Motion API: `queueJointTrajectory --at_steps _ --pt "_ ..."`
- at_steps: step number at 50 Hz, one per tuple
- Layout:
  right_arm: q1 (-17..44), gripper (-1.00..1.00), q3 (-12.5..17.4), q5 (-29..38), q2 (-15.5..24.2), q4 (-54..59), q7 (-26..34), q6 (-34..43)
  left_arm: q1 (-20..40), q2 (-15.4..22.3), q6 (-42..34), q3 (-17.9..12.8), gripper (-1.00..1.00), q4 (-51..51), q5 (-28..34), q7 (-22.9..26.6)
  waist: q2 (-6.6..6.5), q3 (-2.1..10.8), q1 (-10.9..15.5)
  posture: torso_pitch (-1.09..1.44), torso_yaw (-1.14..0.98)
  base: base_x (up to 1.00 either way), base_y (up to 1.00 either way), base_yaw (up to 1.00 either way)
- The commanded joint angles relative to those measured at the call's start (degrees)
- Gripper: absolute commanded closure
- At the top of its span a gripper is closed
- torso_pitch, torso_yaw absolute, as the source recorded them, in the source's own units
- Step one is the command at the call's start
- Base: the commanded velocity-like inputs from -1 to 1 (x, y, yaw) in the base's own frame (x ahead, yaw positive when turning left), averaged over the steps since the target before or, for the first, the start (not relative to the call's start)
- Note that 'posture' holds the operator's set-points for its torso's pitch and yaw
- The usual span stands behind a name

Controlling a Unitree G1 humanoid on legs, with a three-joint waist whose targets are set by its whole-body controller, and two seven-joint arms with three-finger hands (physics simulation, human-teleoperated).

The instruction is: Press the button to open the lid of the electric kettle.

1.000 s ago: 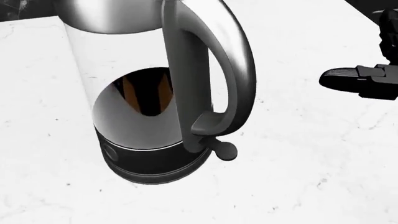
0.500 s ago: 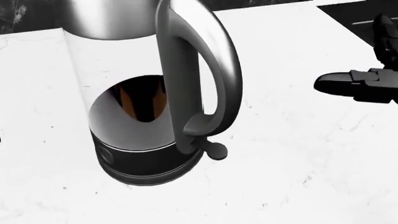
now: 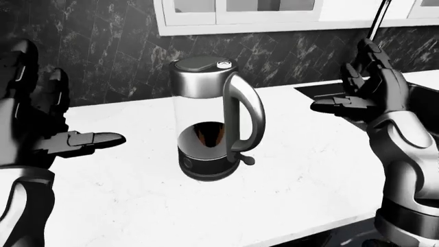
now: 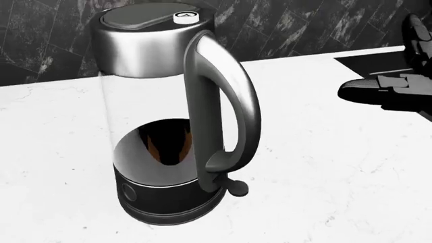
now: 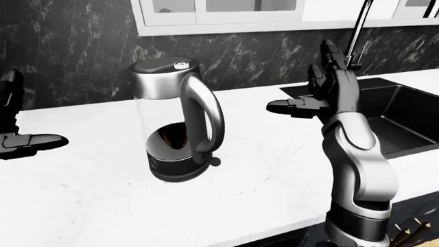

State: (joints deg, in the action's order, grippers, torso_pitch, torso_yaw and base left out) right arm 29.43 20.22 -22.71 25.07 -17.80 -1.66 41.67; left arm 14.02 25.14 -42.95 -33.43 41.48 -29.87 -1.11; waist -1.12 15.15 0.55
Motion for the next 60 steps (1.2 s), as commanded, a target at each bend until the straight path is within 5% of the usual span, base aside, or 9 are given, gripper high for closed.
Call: queueJointTrajectory --at_steps 1,10,29,60 --pt "2.0 -1.00 0.3 -0.1 0.7 -1.4 -0.1 -1.2 1.0 0.7 2.1 -0.1 -1.00 1.1 0.4 0.4 -0.03 0.52 0.1 -0.40 0.00 0.00 0.00 0.00" --pt "4.4 -1.00 -1.6 1.5 0.1 0.5 0.5 -1.1 1.8 0.4 0.6 0.3 -1.00 0.7 -0.4 -0.7 -0.23 1.33 0.3 -0.40 0.00 0.00 0.00 0.00" --pt "19.1 -1.00 -7.1 5.7 -0.1 11.8 2.8 -0.6 2.2 0.0 -0.6 2.6 -1.00 1.3 3.0 0.7 -0.41 1.24 0.5 -0.40 0.00 0.00 0.00 0.00" --pt "33.1 -1.00 -10.6 10.3 -4.4 26.2 0.2 -5.0 2.9 -0.2 -2.1 1.9 -1.00 1.8 3.2 1.7 -1.02 0.97 0.7 -0.40 0.00 0.00 0.00 0.00"
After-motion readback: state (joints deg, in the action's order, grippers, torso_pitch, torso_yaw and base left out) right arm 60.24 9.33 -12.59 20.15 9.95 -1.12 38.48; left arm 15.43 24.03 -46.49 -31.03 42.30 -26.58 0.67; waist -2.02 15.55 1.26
